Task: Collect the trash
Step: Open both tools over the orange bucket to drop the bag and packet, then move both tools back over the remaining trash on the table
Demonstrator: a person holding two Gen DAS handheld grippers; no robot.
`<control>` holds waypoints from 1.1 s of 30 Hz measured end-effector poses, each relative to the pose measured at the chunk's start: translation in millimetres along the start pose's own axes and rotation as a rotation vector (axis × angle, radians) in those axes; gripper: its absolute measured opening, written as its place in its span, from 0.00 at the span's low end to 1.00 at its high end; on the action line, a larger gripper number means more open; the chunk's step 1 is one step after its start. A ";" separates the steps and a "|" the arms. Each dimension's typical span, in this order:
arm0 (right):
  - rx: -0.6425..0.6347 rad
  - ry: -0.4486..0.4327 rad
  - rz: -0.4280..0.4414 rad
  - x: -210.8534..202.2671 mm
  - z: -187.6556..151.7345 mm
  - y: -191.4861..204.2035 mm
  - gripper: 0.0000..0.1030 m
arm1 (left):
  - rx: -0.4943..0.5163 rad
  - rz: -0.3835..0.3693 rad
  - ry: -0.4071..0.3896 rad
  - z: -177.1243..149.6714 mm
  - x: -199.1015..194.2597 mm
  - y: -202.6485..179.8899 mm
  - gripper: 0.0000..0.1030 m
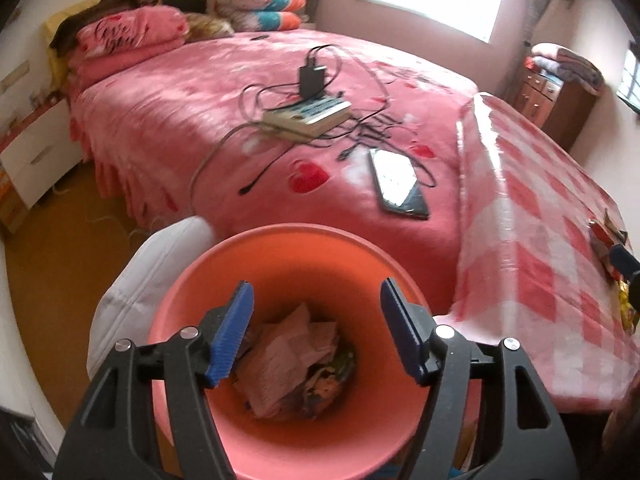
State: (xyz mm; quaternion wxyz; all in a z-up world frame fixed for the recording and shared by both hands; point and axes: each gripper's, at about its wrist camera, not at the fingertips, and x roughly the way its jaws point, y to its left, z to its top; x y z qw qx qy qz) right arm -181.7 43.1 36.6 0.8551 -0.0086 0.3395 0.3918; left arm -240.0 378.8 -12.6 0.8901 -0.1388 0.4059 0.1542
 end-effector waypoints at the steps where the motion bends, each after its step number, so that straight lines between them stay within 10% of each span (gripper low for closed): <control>1: 0.016 -0.005 -0.009 -2.7 -0.9 -5.4 0.86 | 0.006 -0.003 -0.003 0.9 -1.1 -3.4 0.66; 33: 0.135 -0.141 -0.166 -80.6 -21.0 -80.9 0.90 | 0.175 -0.132 -0.022 9.5 -23.4 -126.7 0.68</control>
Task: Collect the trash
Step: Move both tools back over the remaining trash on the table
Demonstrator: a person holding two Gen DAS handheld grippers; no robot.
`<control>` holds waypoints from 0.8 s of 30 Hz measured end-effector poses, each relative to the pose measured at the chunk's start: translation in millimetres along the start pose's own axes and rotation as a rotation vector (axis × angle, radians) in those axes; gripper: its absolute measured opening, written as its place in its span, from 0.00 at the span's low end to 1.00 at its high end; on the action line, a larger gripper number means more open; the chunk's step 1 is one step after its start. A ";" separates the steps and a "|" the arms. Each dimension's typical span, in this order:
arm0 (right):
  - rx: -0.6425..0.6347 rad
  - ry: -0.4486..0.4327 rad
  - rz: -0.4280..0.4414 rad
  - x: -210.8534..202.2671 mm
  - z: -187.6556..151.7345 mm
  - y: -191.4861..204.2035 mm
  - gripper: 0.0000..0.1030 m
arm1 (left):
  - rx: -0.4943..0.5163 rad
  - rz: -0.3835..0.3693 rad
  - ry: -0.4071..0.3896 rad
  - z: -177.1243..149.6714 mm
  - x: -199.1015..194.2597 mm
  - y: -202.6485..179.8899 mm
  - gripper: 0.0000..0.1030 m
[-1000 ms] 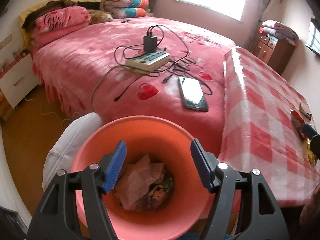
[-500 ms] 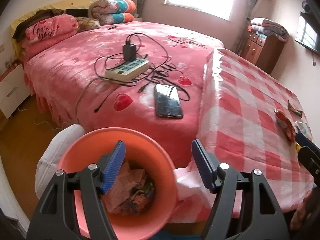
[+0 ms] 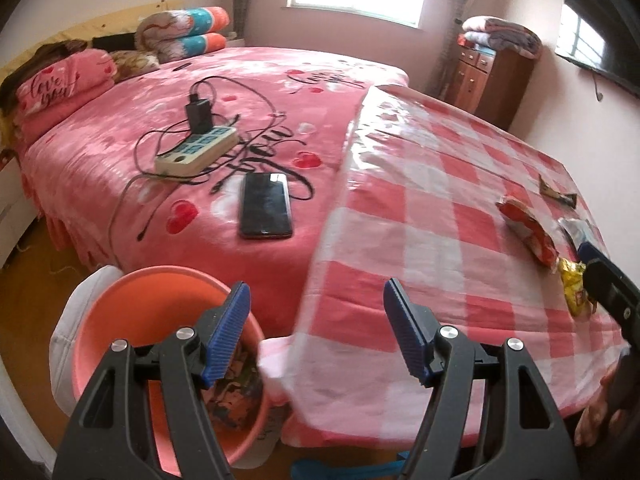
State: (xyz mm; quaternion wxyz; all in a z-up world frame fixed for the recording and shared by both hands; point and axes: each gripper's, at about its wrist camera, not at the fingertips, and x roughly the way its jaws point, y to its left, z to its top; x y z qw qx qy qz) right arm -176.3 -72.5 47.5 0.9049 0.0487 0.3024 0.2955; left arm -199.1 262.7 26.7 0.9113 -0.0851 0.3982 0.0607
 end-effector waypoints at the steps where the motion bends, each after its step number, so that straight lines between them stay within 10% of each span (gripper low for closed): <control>1: 0.011 -0.010 -0.005 -4.1 1.3 -5.7 0.90 | 0.009 -0.003 0.002 0.4 0.1 -5.2 0.68; 24: 0.386 -0.188 -0.188 -83.0 11.8 -158.3 0.90 | 0.365 -0.186 -0.030 7.4 -17.8 -147.7 0.68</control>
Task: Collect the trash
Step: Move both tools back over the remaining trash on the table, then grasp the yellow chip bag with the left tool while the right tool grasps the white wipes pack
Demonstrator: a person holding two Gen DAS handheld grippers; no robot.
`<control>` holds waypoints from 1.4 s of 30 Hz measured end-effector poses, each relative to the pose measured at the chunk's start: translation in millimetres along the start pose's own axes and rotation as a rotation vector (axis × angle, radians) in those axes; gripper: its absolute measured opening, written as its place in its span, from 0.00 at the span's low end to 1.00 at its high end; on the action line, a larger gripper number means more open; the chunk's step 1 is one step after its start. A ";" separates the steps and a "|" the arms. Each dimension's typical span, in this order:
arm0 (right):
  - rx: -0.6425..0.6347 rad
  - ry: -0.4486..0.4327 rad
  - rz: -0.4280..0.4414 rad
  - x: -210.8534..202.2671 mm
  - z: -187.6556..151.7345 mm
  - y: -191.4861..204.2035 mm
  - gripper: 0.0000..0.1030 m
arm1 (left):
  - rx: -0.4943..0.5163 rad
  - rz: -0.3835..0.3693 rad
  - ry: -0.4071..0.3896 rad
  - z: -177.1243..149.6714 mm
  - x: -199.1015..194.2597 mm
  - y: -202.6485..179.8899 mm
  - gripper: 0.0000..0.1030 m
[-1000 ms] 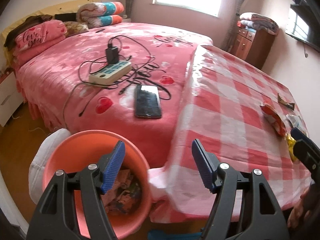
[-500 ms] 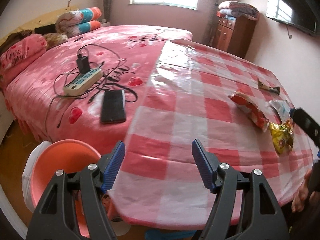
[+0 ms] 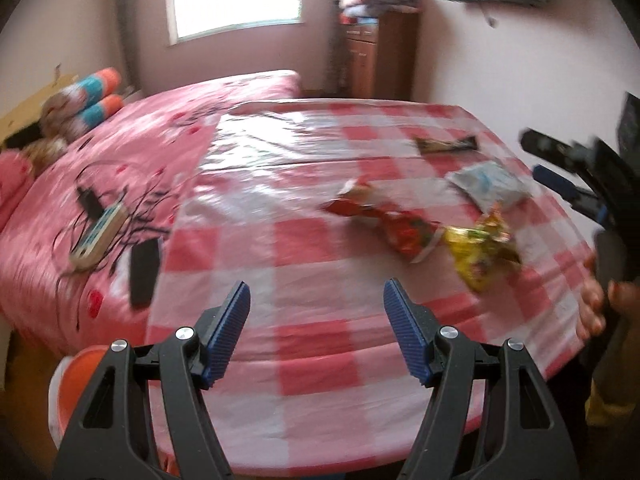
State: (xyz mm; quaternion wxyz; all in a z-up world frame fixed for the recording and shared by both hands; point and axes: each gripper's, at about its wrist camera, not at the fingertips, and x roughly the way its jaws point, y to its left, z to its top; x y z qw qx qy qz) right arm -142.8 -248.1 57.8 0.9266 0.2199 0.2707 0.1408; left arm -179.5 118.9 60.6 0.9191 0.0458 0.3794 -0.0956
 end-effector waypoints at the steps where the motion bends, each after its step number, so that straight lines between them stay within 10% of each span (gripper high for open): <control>1: 0.036 -0.006 -0.018 -1.9 3.5 -12.6 0.90 | 0.021 -0.017 0.001 2.5 0.8 -8.4 0.68; 11: 0.207 0.124 -0.080 10.3 13.0 -93.6 0.90 | 0.255 -0.165 0.014 21.3 18.4 -91.4 0.68; 24: 0.207 0.214 -0.024 38.1 11.4 -101.0 0.90 | 0.520 -0.269 0.070 35.2 65.8 -152.4 0.68; 42: 0.019 0.263 -0.184 93.3 35.7 -84.2 0.90 | 0.347 -0.431 0.120 47.6 108.7 -158.9 0.57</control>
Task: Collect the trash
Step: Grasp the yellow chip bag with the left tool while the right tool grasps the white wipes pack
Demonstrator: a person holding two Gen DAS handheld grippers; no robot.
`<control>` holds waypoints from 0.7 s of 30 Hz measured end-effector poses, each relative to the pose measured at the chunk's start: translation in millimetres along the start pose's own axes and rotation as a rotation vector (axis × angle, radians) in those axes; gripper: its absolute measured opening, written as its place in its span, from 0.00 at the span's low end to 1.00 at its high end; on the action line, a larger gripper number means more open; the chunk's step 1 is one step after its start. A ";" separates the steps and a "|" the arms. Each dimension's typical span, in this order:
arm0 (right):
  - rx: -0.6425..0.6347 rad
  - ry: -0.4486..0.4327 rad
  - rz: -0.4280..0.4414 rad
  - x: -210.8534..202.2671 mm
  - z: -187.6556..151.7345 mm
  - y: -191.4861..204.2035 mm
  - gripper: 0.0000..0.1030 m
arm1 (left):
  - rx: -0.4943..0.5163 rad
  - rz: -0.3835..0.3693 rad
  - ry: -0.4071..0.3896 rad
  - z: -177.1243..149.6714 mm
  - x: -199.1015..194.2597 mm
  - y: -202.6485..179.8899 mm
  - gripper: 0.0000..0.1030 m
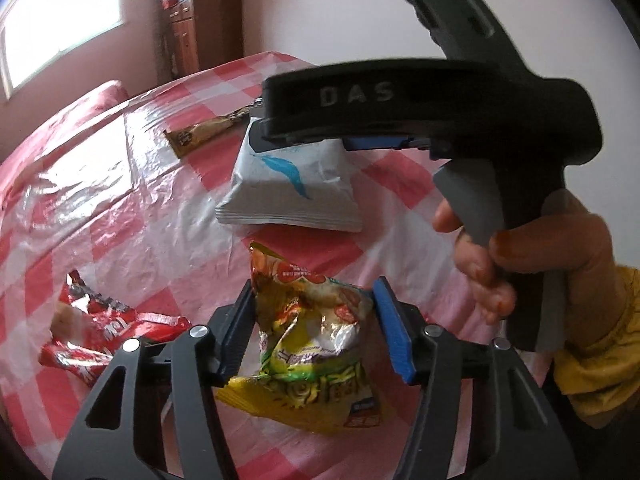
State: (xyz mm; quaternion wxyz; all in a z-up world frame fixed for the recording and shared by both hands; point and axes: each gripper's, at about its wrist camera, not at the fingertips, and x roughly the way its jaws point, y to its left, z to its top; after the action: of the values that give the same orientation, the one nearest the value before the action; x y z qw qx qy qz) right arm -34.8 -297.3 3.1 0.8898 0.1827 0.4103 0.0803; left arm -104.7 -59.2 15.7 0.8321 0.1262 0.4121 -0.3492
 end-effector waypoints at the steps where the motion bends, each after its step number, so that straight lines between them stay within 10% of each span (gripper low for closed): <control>1: -0.014 0.006 -0.015 3.5 1.6 3.0 0.90 | -0.025 -0.002 -0.006 -1.1 -0.3 1.6 0.56; 21: -0.255 0.049 -0.178 33.9 1.1 29.3 0.81 | -0.278 -0.060 -0.052 -13.1 -12.1 27.2 0.47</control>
State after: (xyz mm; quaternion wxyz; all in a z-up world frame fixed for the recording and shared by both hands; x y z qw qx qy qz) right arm -11.8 -260.7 -8.6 0.8991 0.0290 0.4331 0.0571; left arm -99.0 -27.2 14.7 0.8411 -0.0114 0.4384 -0.3165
